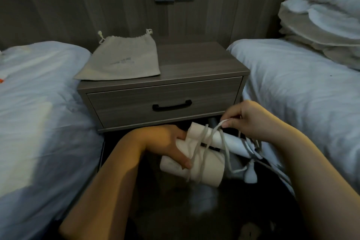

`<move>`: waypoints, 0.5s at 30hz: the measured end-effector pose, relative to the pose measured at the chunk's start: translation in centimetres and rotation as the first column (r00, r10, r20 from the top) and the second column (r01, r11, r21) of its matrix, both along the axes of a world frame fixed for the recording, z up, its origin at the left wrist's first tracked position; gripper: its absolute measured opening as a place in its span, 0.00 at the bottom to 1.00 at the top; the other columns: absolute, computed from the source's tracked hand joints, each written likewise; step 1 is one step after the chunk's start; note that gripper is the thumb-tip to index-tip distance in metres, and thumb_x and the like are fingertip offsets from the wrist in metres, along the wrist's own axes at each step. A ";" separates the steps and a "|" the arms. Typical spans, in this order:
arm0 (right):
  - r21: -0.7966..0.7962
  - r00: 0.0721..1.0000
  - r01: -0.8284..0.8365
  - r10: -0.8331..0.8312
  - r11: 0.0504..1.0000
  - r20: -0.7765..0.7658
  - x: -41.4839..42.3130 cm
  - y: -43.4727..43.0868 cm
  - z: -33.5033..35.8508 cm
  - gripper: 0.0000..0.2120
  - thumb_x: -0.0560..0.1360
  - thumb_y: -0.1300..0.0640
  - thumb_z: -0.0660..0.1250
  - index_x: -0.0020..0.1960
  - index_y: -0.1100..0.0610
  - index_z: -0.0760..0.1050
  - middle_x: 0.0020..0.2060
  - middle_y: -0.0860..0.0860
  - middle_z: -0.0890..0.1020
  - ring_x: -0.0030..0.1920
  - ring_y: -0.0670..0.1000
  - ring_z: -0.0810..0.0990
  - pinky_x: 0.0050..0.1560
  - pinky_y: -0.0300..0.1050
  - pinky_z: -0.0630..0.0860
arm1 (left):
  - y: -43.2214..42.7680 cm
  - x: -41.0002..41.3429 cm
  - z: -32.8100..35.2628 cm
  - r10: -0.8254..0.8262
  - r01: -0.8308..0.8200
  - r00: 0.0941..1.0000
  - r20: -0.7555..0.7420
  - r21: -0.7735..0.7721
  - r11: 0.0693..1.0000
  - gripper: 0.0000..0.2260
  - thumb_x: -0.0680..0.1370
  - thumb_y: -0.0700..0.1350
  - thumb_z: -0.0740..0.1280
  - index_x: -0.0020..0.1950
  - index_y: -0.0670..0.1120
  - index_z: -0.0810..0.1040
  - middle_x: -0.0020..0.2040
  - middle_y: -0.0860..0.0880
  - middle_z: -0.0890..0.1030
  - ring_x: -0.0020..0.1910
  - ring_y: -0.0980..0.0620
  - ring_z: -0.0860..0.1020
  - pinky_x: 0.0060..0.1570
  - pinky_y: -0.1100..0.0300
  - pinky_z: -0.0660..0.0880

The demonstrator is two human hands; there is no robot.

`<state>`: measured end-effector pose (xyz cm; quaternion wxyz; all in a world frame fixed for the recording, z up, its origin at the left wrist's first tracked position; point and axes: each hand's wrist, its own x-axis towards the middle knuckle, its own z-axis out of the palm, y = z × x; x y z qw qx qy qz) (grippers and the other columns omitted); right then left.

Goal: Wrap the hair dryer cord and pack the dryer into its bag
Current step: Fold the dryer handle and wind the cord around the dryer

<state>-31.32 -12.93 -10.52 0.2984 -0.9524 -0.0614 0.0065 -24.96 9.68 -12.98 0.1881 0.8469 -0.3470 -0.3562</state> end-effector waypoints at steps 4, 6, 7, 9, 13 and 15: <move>0.037 0.984 -0.138 0.141 0.990 -0.111 0.0 -0.5 0.0 0.16 0.75 0.63 0.65 0.41 0.42 0.81 0.34 0.32 0.81 0.40 0.37 0.80 0.44 0.32 0.71 | 0.6 0.4 -0.1 -0.019 0.017 0.993 -0.115 -0.016 1.000 0.17 0.68 0.50 0.75 0.55 0.56 0.78 0.55 0.55 0.81 0.55 0.57 0.78 0.60 0.57 0.75; 0.014 0.980 -0.161 0.162 0.987 -0.118 0.2 -0.4 -0.1 0.15 0.75 0.64 0.65 0.44 0.44 0.82 0.34 0.30 0.80 0.41 0.35 0.79 0.43 0.30 0.71 | 0.8 0.6 -0.2 -0.024 0.022 0.990 -0.141 -0.017 1.000 0.15 0.68 0.49 0.75 0.54 0.57 0.78 0.54 0.55 0.81 0.55 0.56 0.78 0.60 0.57 0.75; 0.001 0.981 -0.163 0.162 0.987 -0.111 0.3 -0.3 -0.3 0.14 0.75 0.64 0.65 0.45 0.46 0.83 0.33 0.31 0.80 0.40 0.34 0.78 0.43 0.29 0.70 | 0.9 0.8 -0.3 -0.026 0.024 0.988 -0.153 -0.014 1.000 0.16 0.69 0.49 0.75 0.55 0.56 0.78 0.55 0.55 0.81 0.55 0.55 0.78 0.60 0.56 0.75; -0.049 0.986 -0.150 0.146 0.987 -0.080 0.5 0.0 -0.5 0.11 0.75 0.63 0.66 0.48 0.49 0.83 0.34 0.34 0.79 0.40 0.31 0.77 0.43 0.28 0.69 | 1.0 1.0 -0.4 -0.022 0.021 0.984 -0.175 -0.004 1.000 0.18 0.69 0.48 0.74 0.58 0.52 0.78 0.57 0.52 0.80 0.56 0.54 0.78 0.61 0.55 0.74; -0.159 0.986 -0.152 0.140 0.975 -0.088 0.5 0.1 -0.5 0.13 0.73 0.66 0.66 0.47 0.50 0.83 0.36 0.38 0.79 0.41 0.35 0.77 0.45 0.34 0.71 | 1.5 1.3 -0.5 -0.011 0.009 0.981 -0.191 -0.008 1.000 0.18 0.70 0.47 0.74 0.59 0.50 0.78 0.57 0.52 0.81 0.56 0.54 0.78 0.59 0.58 0.74; -0.198 0.986 -0.143 0.123 0.970 -0.113 0.4 0.0 -0.4 0.15 0.73 0.67 0.64 0.44 0.49 0.81 0.37 0.43 0.80 0.42 0.42 0.79 0.45 0.42 0.75 | 1.7 1.4 -0.5 -0.010 0.007 0.981 -0.196 -0.015 1.000 0.16 0.70 0.47 0.73 0.57 0.52 0.78 0.55 0.53 0.81 0.55 0.55 0.78 0.56 0.61 0.74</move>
